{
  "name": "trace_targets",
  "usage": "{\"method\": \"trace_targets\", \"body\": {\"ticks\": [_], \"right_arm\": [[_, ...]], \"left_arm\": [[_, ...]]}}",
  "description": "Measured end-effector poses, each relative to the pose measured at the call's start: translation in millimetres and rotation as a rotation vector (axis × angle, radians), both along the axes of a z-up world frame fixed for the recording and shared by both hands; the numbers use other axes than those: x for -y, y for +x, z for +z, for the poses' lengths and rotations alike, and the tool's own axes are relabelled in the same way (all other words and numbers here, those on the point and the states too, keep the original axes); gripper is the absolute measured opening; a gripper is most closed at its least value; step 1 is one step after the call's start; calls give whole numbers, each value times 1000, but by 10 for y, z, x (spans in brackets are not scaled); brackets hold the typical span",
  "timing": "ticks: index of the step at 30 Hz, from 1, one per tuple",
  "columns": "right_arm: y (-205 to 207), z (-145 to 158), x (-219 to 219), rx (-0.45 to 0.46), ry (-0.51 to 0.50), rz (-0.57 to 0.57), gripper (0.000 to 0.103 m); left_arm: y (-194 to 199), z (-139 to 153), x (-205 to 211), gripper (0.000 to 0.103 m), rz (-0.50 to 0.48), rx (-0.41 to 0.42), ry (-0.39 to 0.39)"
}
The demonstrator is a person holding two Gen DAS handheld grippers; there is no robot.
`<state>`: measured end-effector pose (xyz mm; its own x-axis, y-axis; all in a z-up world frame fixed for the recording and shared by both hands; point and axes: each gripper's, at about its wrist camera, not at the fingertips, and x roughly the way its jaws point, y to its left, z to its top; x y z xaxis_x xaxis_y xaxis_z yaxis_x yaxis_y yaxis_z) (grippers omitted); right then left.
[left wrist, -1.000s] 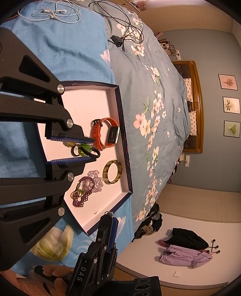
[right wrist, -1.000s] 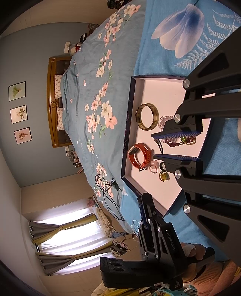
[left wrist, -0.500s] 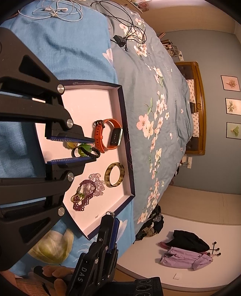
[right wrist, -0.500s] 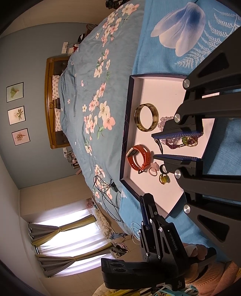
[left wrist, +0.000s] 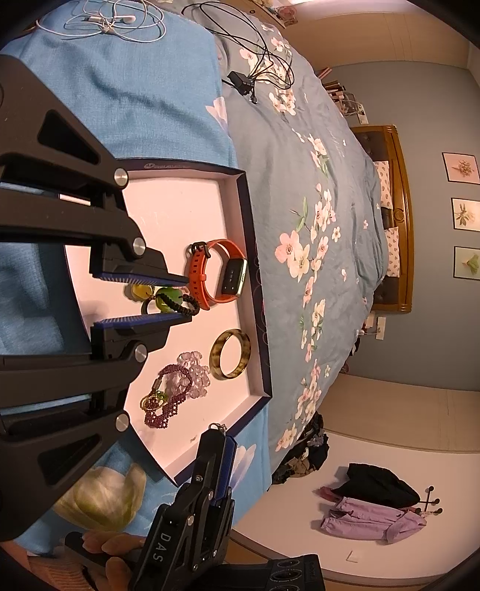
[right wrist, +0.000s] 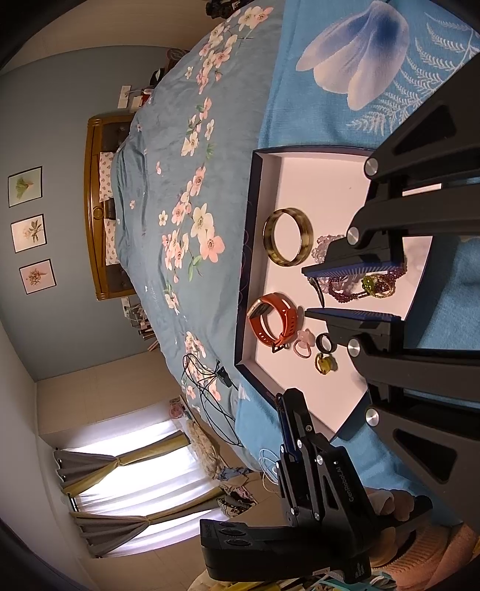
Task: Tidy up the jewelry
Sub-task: 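Lower the green ring into the tray with the left tool while the right tool releases the silver ring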
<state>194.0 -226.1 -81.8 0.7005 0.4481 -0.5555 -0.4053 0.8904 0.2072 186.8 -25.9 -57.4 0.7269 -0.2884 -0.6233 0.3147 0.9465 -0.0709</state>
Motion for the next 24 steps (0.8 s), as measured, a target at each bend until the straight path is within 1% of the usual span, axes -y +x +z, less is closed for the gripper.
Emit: {"method": "trace_targets", "body": {"ticks": [11,13,24], "right_arm": [[40,-10,-5,-7,-2,-2,15],[45,-6,-5,-7,-2,-2,11],[90,-75,15,-25,3,-3,11]], "left_arm": [[34,-24,3,14,3,-7,5],[46,-47,1,14,5,-12,5],[90,-105,13,14,12,-31,11]]}}
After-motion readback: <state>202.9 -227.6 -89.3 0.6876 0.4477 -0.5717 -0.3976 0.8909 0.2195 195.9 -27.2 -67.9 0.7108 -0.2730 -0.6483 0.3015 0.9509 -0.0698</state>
